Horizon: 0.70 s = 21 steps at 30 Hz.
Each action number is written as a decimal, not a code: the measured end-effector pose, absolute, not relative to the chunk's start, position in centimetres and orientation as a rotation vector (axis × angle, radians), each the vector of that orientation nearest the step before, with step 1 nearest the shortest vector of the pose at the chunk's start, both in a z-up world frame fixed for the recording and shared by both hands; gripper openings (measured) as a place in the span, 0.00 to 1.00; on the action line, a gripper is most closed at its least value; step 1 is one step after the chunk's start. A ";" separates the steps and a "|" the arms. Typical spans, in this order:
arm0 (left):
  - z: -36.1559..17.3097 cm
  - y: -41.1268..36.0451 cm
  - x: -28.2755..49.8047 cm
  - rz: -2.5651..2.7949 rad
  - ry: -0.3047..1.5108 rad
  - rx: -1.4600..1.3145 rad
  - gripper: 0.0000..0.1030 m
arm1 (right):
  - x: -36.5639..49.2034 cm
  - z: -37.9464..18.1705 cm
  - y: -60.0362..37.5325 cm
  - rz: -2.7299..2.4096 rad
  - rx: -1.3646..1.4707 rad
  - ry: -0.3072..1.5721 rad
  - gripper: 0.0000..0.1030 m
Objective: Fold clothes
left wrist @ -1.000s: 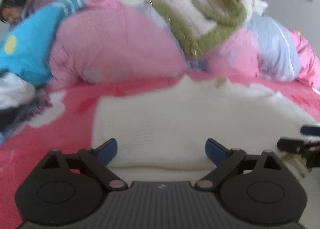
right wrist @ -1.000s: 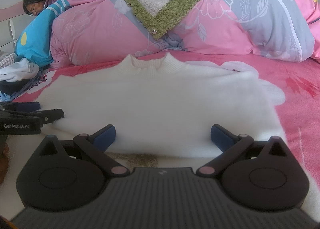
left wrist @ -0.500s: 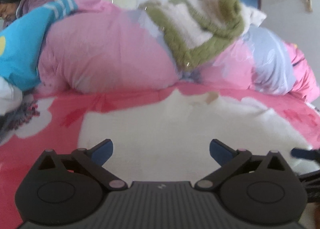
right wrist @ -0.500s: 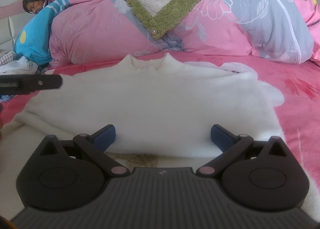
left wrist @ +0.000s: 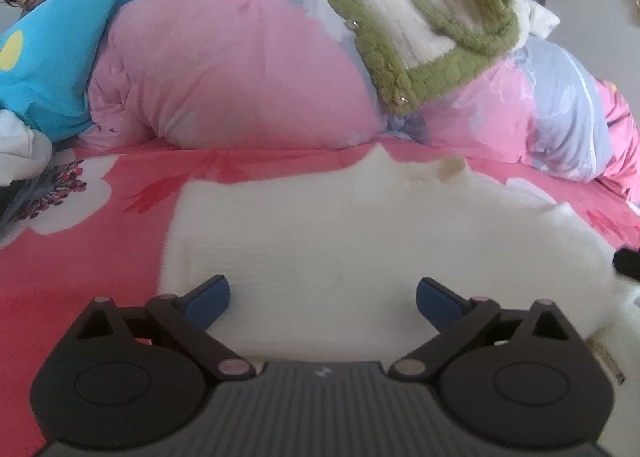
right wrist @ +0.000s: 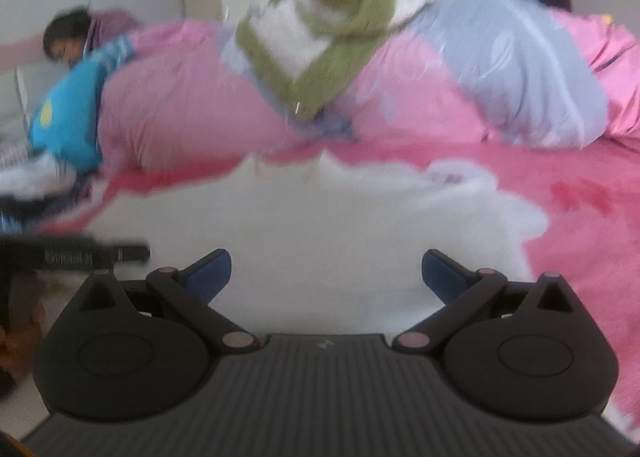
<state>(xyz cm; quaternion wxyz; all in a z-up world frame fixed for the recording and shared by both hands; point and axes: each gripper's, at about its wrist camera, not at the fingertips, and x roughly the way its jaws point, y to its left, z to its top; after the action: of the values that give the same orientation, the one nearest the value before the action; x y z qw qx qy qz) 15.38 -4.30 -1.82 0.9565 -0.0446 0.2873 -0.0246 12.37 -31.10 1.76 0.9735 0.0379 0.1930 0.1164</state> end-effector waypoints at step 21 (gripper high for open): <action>-1.8 -3.8 15.1 -0.043 0.552 -0.119 0.92 | 18.8 2.5 -36.8 0.041 0.131 0.570 0.22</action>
<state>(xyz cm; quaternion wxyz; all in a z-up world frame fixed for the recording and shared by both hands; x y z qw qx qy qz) 15.13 -3.76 -1.80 0.9601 -0.0587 0.2726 -0.0210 18.76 -36.77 2.47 0.9574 0.0648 0.2808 0.0200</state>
